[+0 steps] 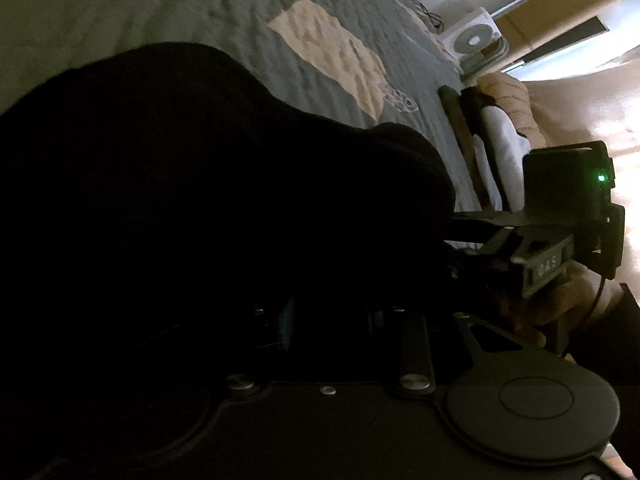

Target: Fold clothes

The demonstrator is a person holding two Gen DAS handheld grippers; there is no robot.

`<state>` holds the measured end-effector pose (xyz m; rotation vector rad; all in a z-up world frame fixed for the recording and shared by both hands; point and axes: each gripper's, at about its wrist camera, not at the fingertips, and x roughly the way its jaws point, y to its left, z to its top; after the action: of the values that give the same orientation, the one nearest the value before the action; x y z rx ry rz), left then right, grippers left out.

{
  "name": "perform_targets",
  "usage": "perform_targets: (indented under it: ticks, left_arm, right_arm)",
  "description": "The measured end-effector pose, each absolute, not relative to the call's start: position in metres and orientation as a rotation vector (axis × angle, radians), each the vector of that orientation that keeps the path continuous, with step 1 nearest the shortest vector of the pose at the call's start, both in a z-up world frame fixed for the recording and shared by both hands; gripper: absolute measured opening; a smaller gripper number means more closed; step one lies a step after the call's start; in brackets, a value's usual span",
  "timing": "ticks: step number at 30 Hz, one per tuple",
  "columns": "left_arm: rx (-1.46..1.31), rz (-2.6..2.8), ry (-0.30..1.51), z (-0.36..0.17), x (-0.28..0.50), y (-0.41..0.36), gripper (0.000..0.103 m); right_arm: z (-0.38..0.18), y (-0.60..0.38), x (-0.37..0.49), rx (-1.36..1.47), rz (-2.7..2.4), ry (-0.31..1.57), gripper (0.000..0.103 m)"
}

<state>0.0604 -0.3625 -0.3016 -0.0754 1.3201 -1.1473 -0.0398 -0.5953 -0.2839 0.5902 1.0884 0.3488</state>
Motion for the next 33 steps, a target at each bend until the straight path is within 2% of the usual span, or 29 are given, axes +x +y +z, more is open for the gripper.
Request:
perform_targets:
  ticks: [1, 2, 3, 4, 6, 10, 12, 20, 22, 24, 25, 27, 28, 30, 33]
  left_arm:
    - [-0.070, -1.145, 1.311, -0.298, 0.060, -0.360, 0.032]
    - [-0.070, -1.145, 1.302, -0.295, 0.061, -0.357, 0.032]
    - [-0.083, -1.149, 1.294, -0.290, 0.061, -0.353, 0.033]
    - [-0.093, -1.150, 1.286, -0.285, 0.062, -0.350, 0.033]
    - [-0.110, -1.152, 1.265, -0.275, 0.063, -0.345, 0.033]
    - [-0.128, -1.163, 1.224, -0.256, 0.063, -0.339, 0.035]
    - [-0.120, -1.167, 1.203, -0.248, 0.062, -0.337, 0.036]
    - [-0.117, -1.192, 1.180, -0.237, 0.058, -0.326, 0.040]
    - [-0.114, -1.199, 1.183, -0.237, 0.057, -0.325, 0.046]
    - [-0.112, -1.207, 1.187, -0.238, 0.055, -0.325, 0.046]
    - [-0.110, -1.211, 1.188, -0.239, 0.054, -0.325, 0.046]
    - [-0.108, -1.218, 1.191, -0.239, 0.053, -0.324, 0.046]
    - [-0.109, -1.219, 1.193, -0.240, 0.052, -0.325, 0.046]
    - [-0.112, -1.220, 1.195, -0.241, 0.051, -0.326, 0.047]
    - [-0.113, -1.224, 1.198, -0.242, 0.051, -0.327, 0.047]
  right_arm:
    - [-0.282, -0.598, -0.042, 0.611, 0.336, 1.078, 0.079]
    - [-0.279, -0.602, -0.045, 0.633, 0.324, 1.067, 0.053]
    - [-0.277, -0.606, -0.049, 0.655, 0.311, 1.055, 0.035]
    - [-0.274, -0.608, -0.052, 0.675, 0.313, 1.047, 0.032]
    - [-0.269, -0.606, -0.056, 0.701, 0.333, 1.042, 0.013]
    - [-0.260, -0.592, -0.062, 0.689, 0.356, 1.053, 0.008]
    - [-0.251, -0.588, -0.069, 0.717, 0.384, 1.029, 0.000]
    - [-0.213, -0.568, -0.091, 0.670, 0.396, 0.983, 0.000]
    - [-0.210, -0.574, -0.093, 0.654, 0.343, 0.983, 0.004]
    - [-0.217, -0.590, -0.087, 0.681, 0.320, 0.987, 0.007]
    - [-0.221, -0.598, -0.083, 0.700, 0.315, 0.990, 0.012]
    - [-0.230, -0.608, -0.072, 0.764, 0.343, 0.982, 0.038]
    - [-0.234, -0.611, -0.066, 0.778, 0.360, 0.985, 0.045]
    - [-0.243, -0.610, -0.053, 0.767, 0.376, 1.014, 0.067]
    - [-0.260, -0.615, -0.039, 0.724, 0.319, 1.085, 0.071]
